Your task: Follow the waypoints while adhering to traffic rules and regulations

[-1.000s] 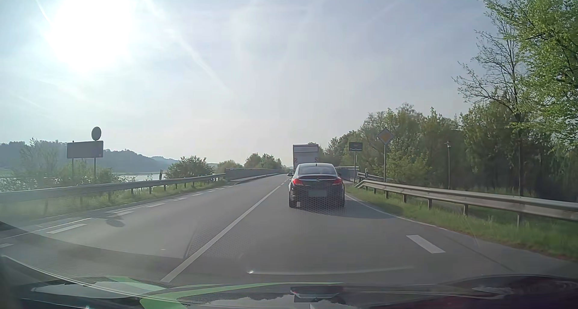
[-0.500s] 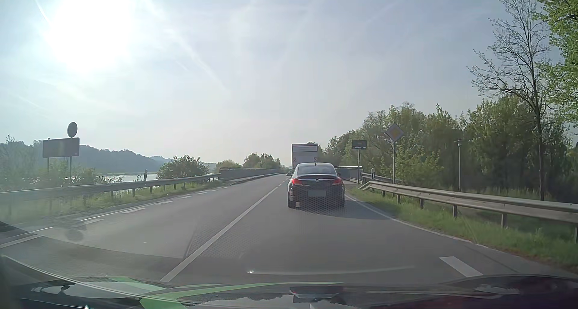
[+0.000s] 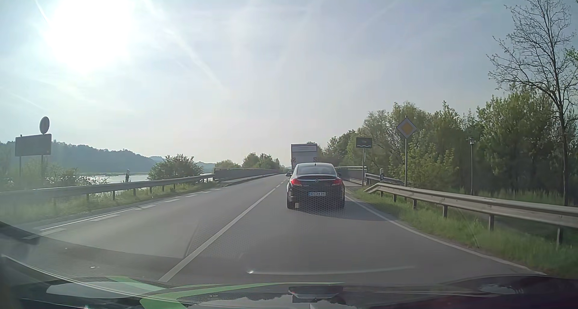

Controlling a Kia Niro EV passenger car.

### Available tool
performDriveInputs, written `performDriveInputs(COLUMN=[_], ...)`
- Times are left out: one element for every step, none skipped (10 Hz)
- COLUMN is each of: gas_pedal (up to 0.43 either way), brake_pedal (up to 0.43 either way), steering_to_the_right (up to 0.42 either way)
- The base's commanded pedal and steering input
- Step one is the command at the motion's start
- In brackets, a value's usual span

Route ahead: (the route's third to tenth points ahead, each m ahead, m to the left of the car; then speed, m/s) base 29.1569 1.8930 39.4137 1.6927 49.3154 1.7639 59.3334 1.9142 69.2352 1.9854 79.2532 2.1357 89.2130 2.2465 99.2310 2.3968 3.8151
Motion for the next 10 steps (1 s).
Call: performDriveInputs(gas_pedal=[0.039,0.039,0.039,0.039,0.039,0.028,0.020,0.008,0.008,0.000], brake_pedal=[0.000,0.000,0.000,0.000,0.000,0.000,0.000,0.000,0.000,0.000], steering_to_the_right=[0.003,0.002,0.001,0.001,0.001,0.001,0.001,0.001,0.001,0.001])
